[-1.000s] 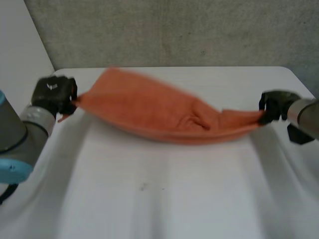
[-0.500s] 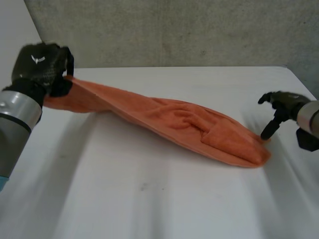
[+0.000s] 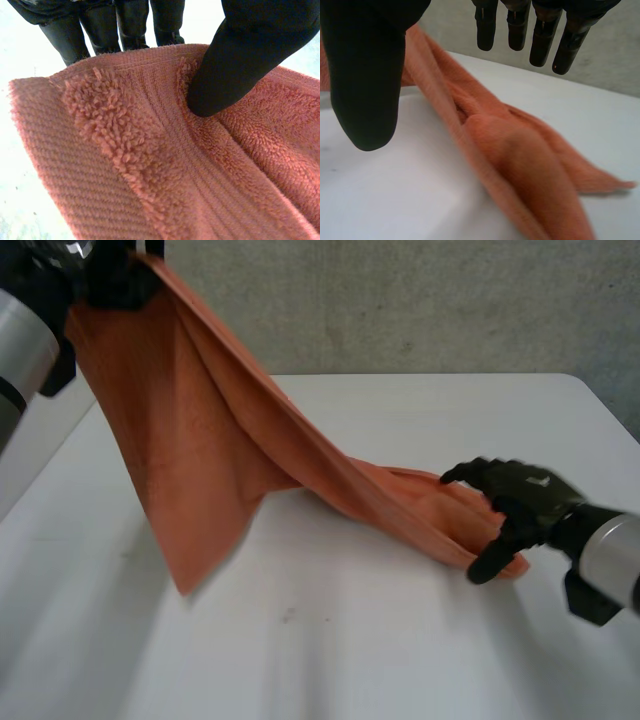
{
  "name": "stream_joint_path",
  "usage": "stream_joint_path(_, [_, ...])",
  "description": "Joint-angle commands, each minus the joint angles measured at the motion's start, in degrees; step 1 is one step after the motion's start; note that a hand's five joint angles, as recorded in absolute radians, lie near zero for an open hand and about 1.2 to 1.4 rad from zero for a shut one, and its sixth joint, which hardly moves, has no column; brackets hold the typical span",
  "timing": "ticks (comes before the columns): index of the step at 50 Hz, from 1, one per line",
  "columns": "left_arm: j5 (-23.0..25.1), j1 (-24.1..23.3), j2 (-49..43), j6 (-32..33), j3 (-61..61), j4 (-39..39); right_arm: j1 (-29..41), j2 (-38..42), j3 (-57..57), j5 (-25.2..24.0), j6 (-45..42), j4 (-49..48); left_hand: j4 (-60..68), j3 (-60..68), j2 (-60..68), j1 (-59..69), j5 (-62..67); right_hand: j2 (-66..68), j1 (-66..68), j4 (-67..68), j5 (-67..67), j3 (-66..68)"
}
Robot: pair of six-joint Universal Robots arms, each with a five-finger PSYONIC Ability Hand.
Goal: Fold the laundry
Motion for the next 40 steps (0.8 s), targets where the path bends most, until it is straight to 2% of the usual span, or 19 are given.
stream_joint_path(1, [0.0,-0.2,0.4,-4.0,6.2,-2.5,3.5,5.6,1.5,1.4,4.7,-9.2,11.5,11.6,11.3,14.9,14.8,3.0,4.1,2.6,2.2,3.1])
stream_joint_path(4, [0.0,-0.2,0.6,-5.2,6.5,-2.5,4.9,9.7,0.4,3.7,4.7,-12.8,11.5,11.6,11.3,14.9,14.8,4.2,5.3,3.7,3.3,4.3])
stream_joint_path(7, [0.0,-0.2,2.1,-5.7,6.1,-2.6,7.7,15.2,-1.9,7.3,4.6,-16.0,11.5,11.6,11.3,14.9,14.8,16.4,17.5,16.0,15.6,16.5])
stream_joint_path(9, [0.0,-0.2,2.3,-5.8,5.9,-2.5,8.1,16.4,-2.4,8.0,4.6,-16.3,11.5,11.6,11.3,14.9,14.8,19.8,20.9,19.4,19.0,19.9])
stream_joint_path(11, [-0.1,-0.2,2.4,-5.8,5.8,-2.5,8.6,19.0,-3.5,8.6,4.6,-16.8,11.5,11.6,11.3,14.9,14.8,36.3,37.3,35.8,35.4,36.4])
stream_joint_path(12, [-0.2,-0.1,2.4,-5.8,5.8,-2.5,8.6,20.5,-4.0,9.0,4.6,-16.8,11.5,11.6,11.3,14.9,14.8,52.0,53.1,51.5,51.1,52.1])
stream_joint_path(13, [-0.3,-0.1,2.4,-5.8,5.8,-2.5,8.6,20.5,-4.0,9.0,4.6,-16.8,11.5,11.6,11.3,14.9,14.8,52.1,53.2,51.7,51.3,52.2])
stream_joint_path(14, [-0.9,-0.1,2.2,-5.7,5.8,-2.5,8.2,21.6,-4.3,9.3,4.6,-17.0,11.5,11.6,11.3,14.9,14.8,66.9,68.0,66.5,66.0,67.0])
stream_joint_path(17, [-1.2,0.0,2.2,-5.7,5.8,-2.5,8.0,21.3,-4.4,9.5,4.6,-17.1,11.5,11.6,11.3,14.9,14.8,67.1,68.1,66.6,66.2,67.2])
stream_joint_path(21, [-2.0,2.1,1.9,-5.3,4.1,-2.9,6.8,14.3,-4.4,11.3,3.9,-17.5,11.5,11.6,11.3,14.9,14.8,67.1,68.1,66.6,66.2,67.2])
stream_joint_path(23, [-1.7,3.3,1.8,-5.2,2.9,-3.0,5.3,7.4,-4.9,11.5,2.5,-17.1,11.5,11.6,11.3,14.9,14.8,67.1,68.1,66.6,66.2,67.2])
stream_joint_path(24, [-1.7,3.3,1.8,-5.2,2.9,-3.0,5.2,7.3,-4.9,11.5,2.5,-17.0,11.5,11.6,11.3,14.9,14.8,67.1,68.1,66.6,66.2,67.2])
stream_joint_path(26, [-1.4,6.2,1.2,-5.0,-0.8,-3.7,1.4,0.4,-6.6,11.3,-2.7,-15.2,11.5,11.6,11.3,14.9,14.8,67.1,68.1,66.6,66.2,67.2])
stream_joint_path(27, [-1.4,6.6,0.9,-5.0,-1.6,-3.9,1.4,0.4,-6.6,11.3,-2.7,-15.2,11.5,11.6,11.3,14.9,14.8,67.1,68.1,66.6,66.2,67.2])
stream_joint_path(29, [-1.3,7.2,-0.6,-4.8,-3.9,-4.9,-1.9,-6.3,-9.3,10.3,-12.4,-8.6,11.5,11.6,11.3,14.9,14.8,67.1,68.1,66.6,66.2,67.2])
stream_joint_path(31, [-1.3,7.4,-1.7,-4.2,-5.4,-6.0,-3.1,-10.1,-12.1,10.3,-18.1,-3.5,11.5,11.6,11.3,14.9,14.8,67.1,68.1,66.6,66.2,67.2])
stream_joint_path(35, [-1.3,7.9,-3.8,0.9,-9.0,-9.9,-3.6,-11.8,-15.7,10.7,-24.9,5.2,11.5,11.6,11.3,14.9,14.8,67.1,68.1,66.6,66.2,67.2])
stream_joint_path(38, [-1.3,8.4,-5.8,7.2,-11.9,-12.5,-3.6,-11.4,-16.7,11.0,-27.2,8.8,11.5,11.6,11.3,14.9,14.8,67.1,68.1,66.6,66.2,67.2])
stream_joint_path(40, [-1.3,8.6,-8.0,11.7,-14.1,-13.8,-3.6,-7.6,-17.5,11.1,-31.3,15.5,11.5,11.6,11.3,14.9,14.8,67.1,68.1,66.6,66.2,67.2])
